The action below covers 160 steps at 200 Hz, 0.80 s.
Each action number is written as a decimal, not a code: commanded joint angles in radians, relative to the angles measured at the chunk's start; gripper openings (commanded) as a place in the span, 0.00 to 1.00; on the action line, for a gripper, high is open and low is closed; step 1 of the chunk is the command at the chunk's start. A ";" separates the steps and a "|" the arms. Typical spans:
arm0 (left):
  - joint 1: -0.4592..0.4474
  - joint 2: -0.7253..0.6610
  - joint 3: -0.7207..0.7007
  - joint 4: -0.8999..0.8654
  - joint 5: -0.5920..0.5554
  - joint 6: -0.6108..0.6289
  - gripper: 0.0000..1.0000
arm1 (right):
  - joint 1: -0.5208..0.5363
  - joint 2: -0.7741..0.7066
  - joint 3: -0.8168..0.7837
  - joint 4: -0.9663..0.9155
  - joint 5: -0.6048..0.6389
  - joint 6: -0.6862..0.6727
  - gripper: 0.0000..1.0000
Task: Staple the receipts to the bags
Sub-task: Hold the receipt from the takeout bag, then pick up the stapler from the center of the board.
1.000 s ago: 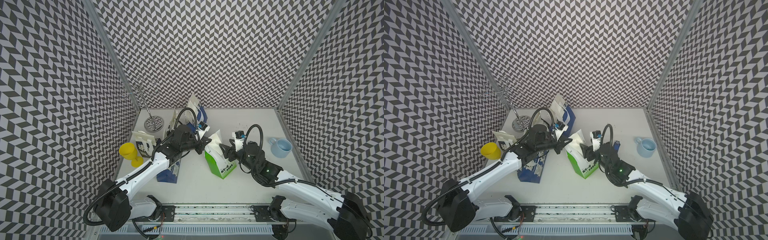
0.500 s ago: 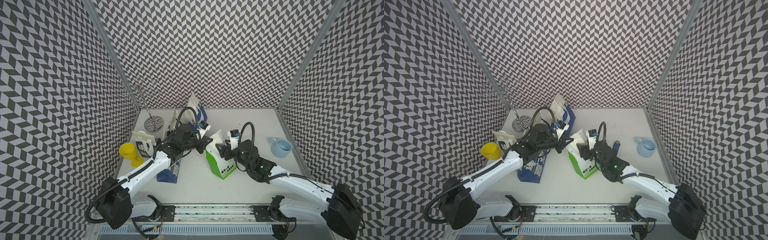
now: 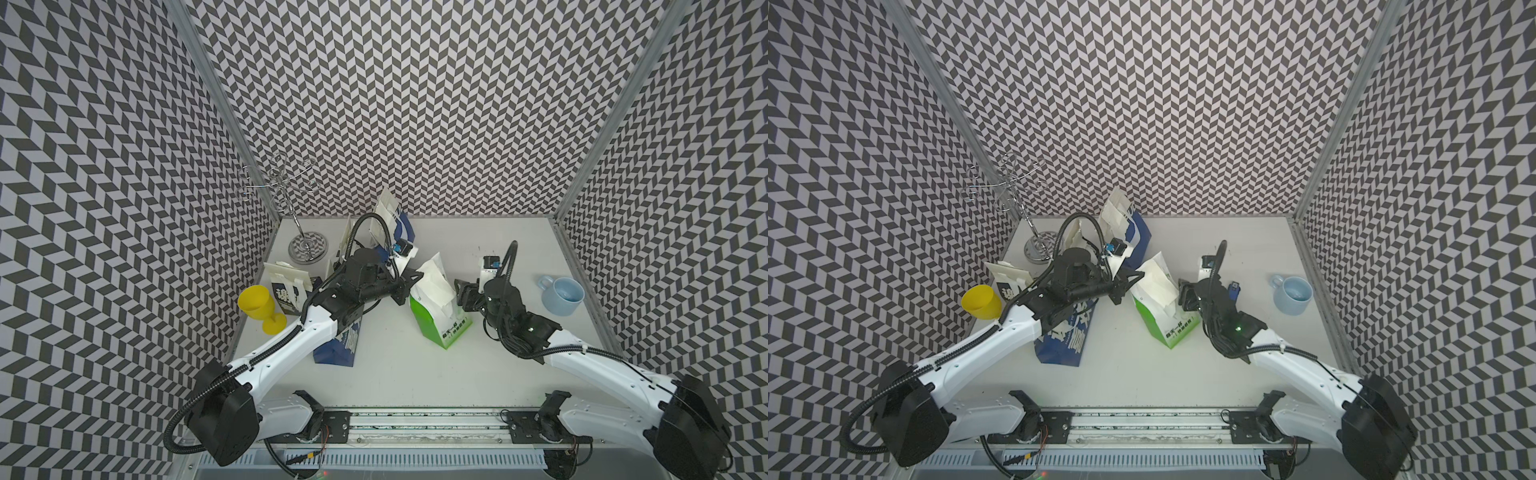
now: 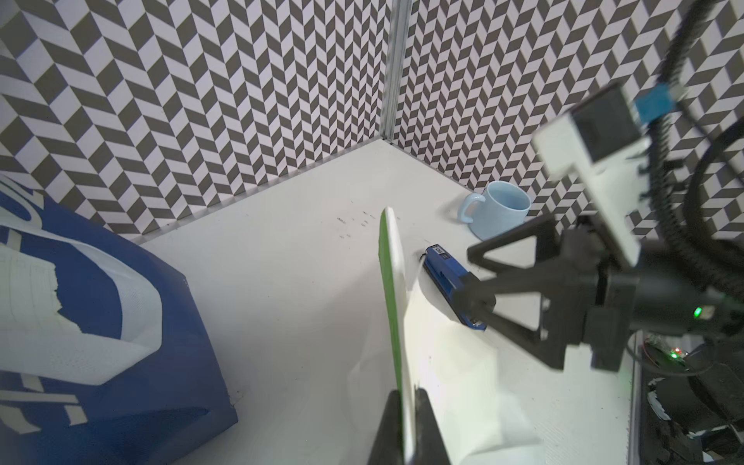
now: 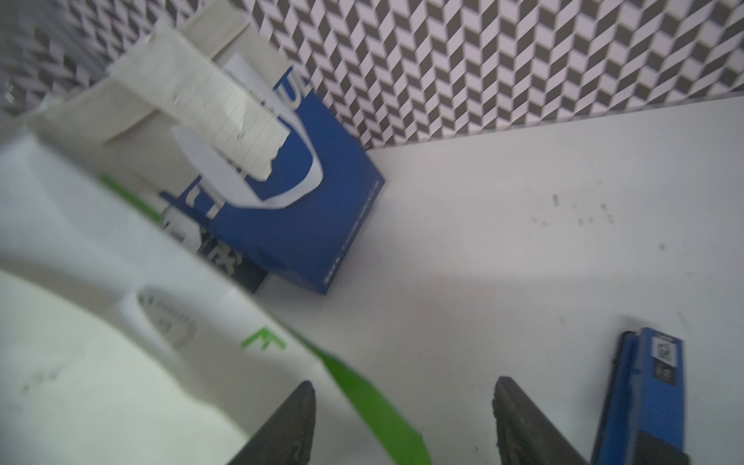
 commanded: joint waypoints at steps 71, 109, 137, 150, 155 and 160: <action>-0.092 0.046 0.062 -0.074 -0.107 0.065 0.00 | -0.287 0.228 -0.013 -0.140 0.032 0.225 0.74; -0.104 0.045 0.054 -0.074 -0.105 0.073 0.00 | -0.304 0.326 -0.020 -0.130 -0.073 0.213 0.65; -0.107 0.041 0.054 -0.083 -0.087 0.082 0.00 | -0.321 0.404 0.002 -0.170 -0.106 0.194 0.61; -0.110 0.039 0.056 -0.093 -0.077 0.092 0.00 | -0.327 0.420 -0.005 -0.158 -0.117 0.193 0.55; -0.111 0.038 0.058 -0.100 -0.074 0.098 0.00 | -0.330 0.425 -0.006 -0.156 -0.123 0.191 0.51; -0.112 0.040 0.060 -0.107 -0.071 0.104 0.00 | -0.334 0.427 -0.009 -0.151 -0.132 0.188 0.47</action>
